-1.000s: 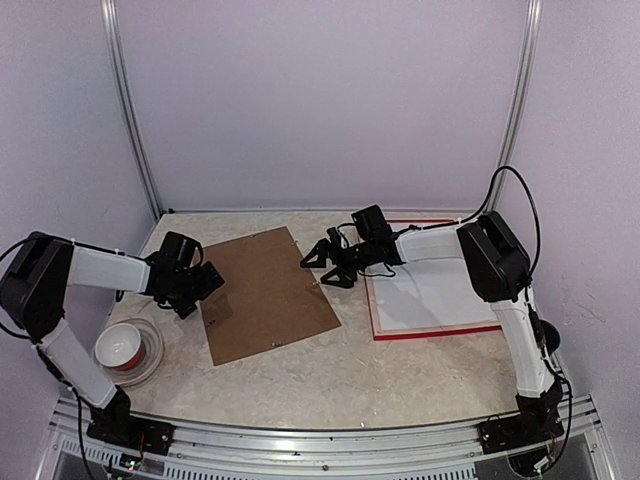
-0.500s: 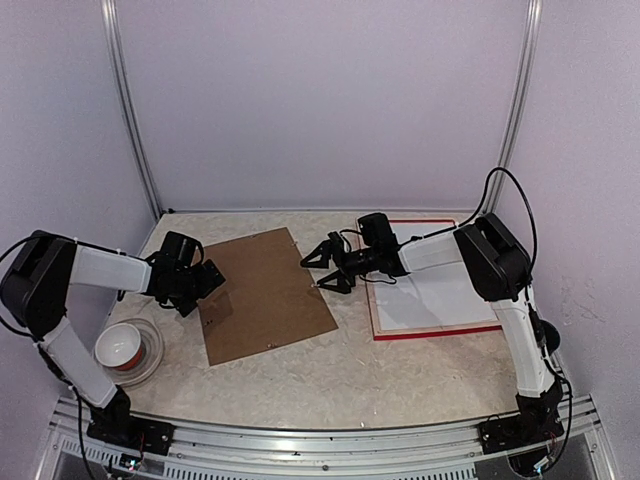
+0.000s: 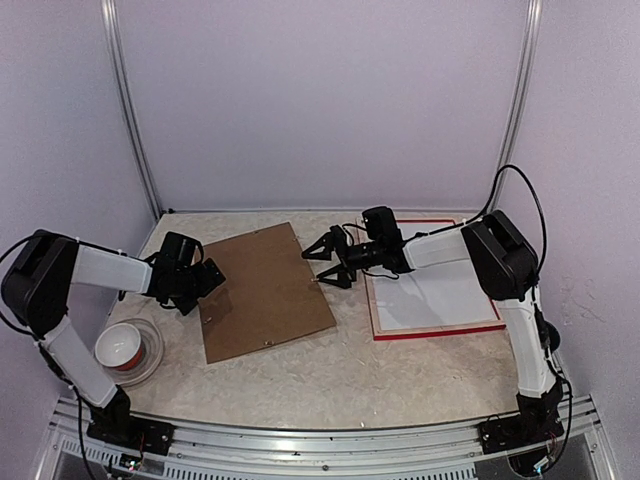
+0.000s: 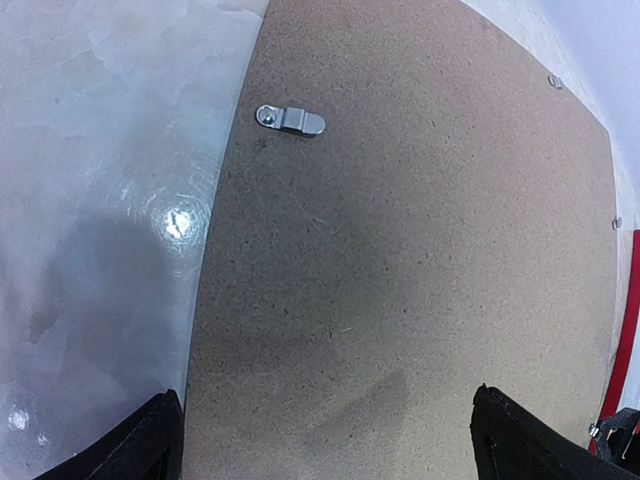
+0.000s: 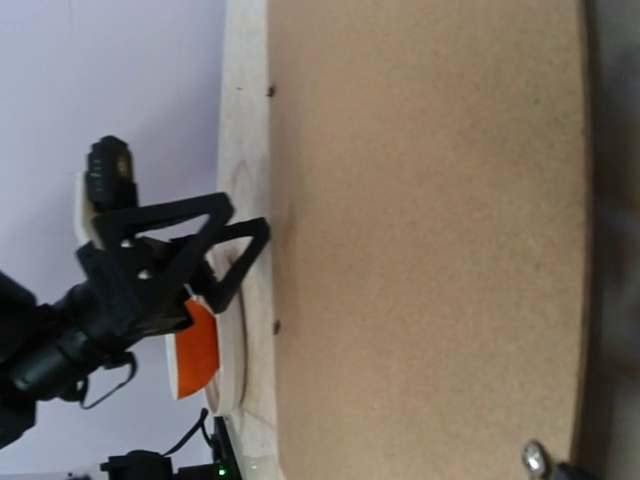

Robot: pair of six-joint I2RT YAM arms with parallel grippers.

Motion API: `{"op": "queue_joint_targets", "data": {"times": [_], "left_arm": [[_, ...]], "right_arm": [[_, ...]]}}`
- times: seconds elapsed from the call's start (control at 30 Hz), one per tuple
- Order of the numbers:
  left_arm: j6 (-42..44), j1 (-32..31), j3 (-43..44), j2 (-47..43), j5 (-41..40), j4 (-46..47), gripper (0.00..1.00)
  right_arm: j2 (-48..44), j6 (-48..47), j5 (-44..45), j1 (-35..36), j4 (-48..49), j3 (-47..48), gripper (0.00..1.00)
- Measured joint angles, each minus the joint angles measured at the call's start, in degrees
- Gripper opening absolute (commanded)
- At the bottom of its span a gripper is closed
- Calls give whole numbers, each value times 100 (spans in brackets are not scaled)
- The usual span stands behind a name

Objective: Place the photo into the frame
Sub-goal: Move the backboard to the frame body.

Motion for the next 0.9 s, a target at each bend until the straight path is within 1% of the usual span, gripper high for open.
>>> {"op": "queue_joint_targets", "data": {"times": [0.37,0.57,0.9], "left_arm": [[11,-2,-2,11,-11,42,99],[13,-4,-24,9,0,87,99],[31,-107,-120,109,225,680,99]], "right_arm": [[-127,179,-109,-22,293,-101,99],[-380,269,-240,-20,380,-101,99],[-942,275,-363,-7,446,-133,99]]}}
